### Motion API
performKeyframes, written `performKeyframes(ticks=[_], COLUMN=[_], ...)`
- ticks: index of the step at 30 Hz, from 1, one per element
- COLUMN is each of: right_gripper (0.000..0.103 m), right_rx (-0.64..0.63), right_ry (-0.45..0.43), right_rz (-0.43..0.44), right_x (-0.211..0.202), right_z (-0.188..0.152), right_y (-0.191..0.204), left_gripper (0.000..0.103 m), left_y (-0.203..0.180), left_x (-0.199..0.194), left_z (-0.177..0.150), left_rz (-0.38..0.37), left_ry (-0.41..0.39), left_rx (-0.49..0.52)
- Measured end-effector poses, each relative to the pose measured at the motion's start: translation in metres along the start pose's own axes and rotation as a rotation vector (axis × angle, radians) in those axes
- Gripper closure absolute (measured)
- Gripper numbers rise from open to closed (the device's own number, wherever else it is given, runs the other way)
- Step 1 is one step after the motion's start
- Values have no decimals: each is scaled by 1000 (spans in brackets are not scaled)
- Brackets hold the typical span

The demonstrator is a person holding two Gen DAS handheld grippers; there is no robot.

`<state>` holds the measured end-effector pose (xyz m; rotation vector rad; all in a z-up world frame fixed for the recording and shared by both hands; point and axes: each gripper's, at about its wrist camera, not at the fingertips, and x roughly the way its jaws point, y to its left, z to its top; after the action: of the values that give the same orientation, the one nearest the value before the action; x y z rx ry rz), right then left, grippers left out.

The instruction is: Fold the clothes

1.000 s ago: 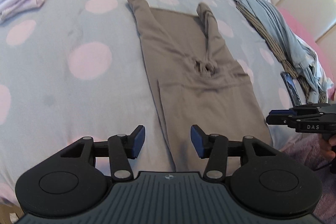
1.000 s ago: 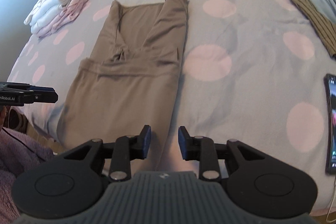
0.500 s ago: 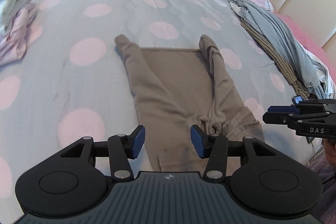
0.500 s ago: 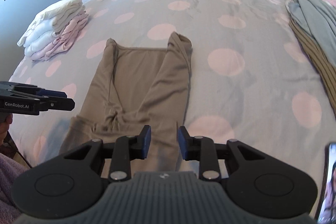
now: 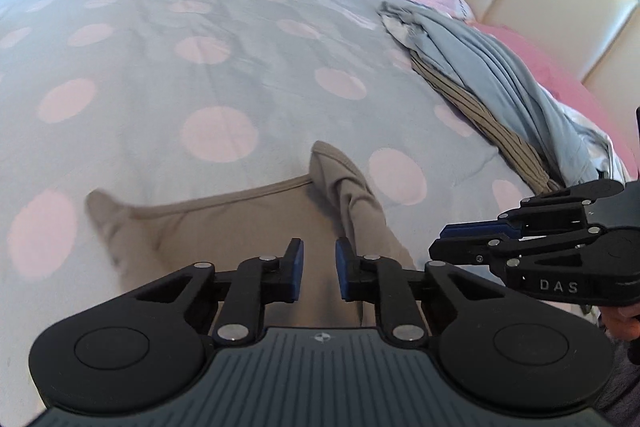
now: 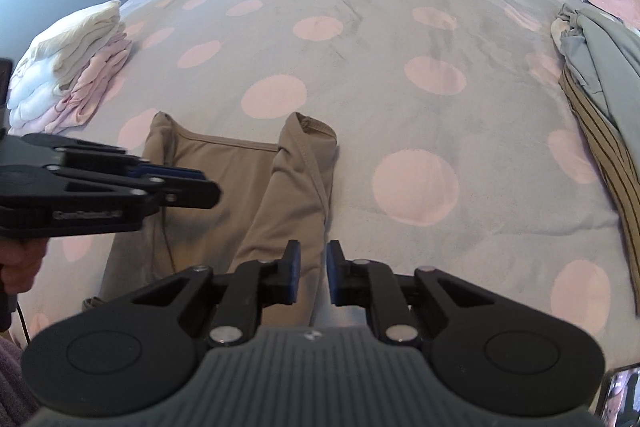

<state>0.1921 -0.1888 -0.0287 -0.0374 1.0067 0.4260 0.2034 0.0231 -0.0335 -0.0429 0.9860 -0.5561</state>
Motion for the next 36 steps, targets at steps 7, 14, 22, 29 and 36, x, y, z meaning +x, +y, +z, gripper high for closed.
performKeyframes(ticks=[7, 14, 22, 29, 36], right_gripper=[92, 96, 95, 95, 88], right_rx=[-72, -61, -30, -13, 94], right_ry=[14, 24, 5, 16, -92], right_rz=[-14, -15, -39, -68, -29], right_x=[23, 45, 62, 76, 46], right_z=[15, 32, 47, 51, 62], right_y=[2, -6, -10, -16, -32], left_gripper=[92, 93, 93, 93, 88], left_y=[-1, 14, 23, 31, 61], left_x=[45, 71, 89, 72, 25], left_z=[15, 34, 53, 70, 69], left_rz=[-63, -100, -144, -76, 42], left_ry=[35, 24, -8, -52, -114], left_rx=[35, -18, -77, -82, -142])
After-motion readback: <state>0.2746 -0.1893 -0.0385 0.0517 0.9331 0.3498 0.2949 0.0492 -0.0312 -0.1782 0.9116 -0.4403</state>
